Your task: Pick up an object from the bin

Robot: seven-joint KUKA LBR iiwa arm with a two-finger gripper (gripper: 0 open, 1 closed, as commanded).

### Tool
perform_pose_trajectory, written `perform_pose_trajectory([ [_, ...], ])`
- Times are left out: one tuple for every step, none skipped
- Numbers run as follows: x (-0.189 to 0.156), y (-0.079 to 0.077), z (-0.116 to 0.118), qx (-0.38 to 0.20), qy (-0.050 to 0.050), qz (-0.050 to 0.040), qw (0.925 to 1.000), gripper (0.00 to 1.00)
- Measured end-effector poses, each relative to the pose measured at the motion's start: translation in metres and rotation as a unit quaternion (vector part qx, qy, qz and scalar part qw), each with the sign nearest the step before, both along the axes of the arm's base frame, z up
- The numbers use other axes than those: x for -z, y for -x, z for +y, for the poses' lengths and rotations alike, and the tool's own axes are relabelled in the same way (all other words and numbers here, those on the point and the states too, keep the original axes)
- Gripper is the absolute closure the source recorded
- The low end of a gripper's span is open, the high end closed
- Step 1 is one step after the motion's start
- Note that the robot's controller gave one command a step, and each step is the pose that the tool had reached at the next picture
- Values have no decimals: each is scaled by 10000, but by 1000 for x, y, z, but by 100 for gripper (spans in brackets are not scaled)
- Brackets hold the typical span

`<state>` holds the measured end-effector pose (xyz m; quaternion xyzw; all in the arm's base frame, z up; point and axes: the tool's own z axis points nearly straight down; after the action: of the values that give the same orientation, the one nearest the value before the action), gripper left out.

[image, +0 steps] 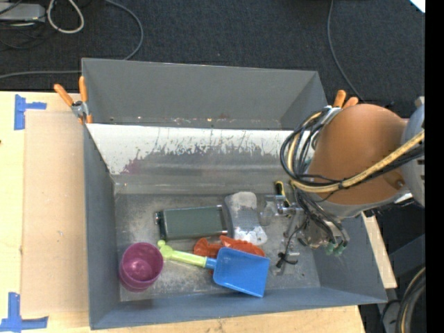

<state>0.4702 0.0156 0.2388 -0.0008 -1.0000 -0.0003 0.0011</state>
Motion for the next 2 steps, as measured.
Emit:
perform_pose_trajectory([
  [0, 0, 0, 0, 0, 0, 10000, 0],
  [59, -33, 11, 906, 5, 34, 9959, 0],
])
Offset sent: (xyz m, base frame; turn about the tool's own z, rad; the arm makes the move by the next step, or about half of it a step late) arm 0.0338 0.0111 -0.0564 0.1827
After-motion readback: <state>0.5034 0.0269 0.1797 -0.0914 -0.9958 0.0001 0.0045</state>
